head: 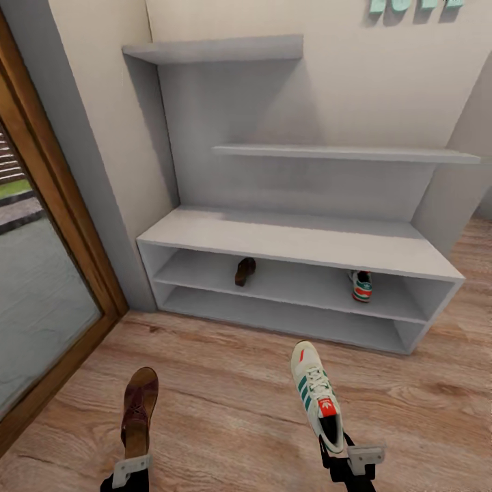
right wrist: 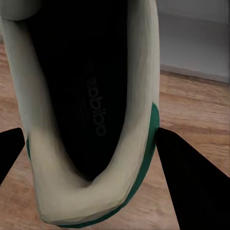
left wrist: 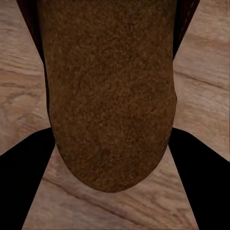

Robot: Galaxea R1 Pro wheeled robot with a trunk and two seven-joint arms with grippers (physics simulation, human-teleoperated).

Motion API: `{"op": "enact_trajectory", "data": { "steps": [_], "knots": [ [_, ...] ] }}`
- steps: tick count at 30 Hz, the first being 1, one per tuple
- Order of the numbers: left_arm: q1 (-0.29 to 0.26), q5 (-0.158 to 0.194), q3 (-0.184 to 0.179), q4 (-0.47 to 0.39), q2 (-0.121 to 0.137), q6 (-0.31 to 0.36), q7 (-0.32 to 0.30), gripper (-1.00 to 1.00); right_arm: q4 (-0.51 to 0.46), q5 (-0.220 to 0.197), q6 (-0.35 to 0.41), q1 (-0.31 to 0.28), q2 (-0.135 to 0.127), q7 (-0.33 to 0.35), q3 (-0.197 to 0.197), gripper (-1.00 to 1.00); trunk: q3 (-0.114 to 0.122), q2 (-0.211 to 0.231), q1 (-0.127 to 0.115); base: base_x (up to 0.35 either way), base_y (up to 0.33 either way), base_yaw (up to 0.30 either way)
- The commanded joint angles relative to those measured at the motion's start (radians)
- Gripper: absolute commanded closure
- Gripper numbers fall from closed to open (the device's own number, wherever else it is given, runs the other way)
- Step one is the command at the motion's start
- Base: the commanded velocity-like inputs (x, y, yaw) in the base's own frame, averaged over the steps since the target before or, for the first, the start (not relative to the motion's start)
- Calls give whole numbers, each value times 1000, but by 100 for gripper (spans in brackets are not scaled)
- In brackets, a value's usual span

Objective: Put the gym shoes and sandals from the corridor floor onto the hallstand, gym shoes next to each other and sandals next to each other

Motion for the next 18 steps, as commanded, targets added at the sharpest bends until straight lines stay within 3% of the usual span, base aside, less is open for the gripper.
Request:
{"op": "enact_trajectory", "data": {
  "steps": [1, 18],
  "knots": [
    [-1, -5, 9, 0, -1, -3, -8, 100, 1, 9, -3, -1, 0, 1, -8, 100, -1, 0, 0, 125, 306, -262],
    [-1, -5, 9, 0, -1, -3, -8, 100, 1, 9, -3, -1, 1, 1, -8, 100, -1, 0, 0, 42, 310, -262]
  ]
}}
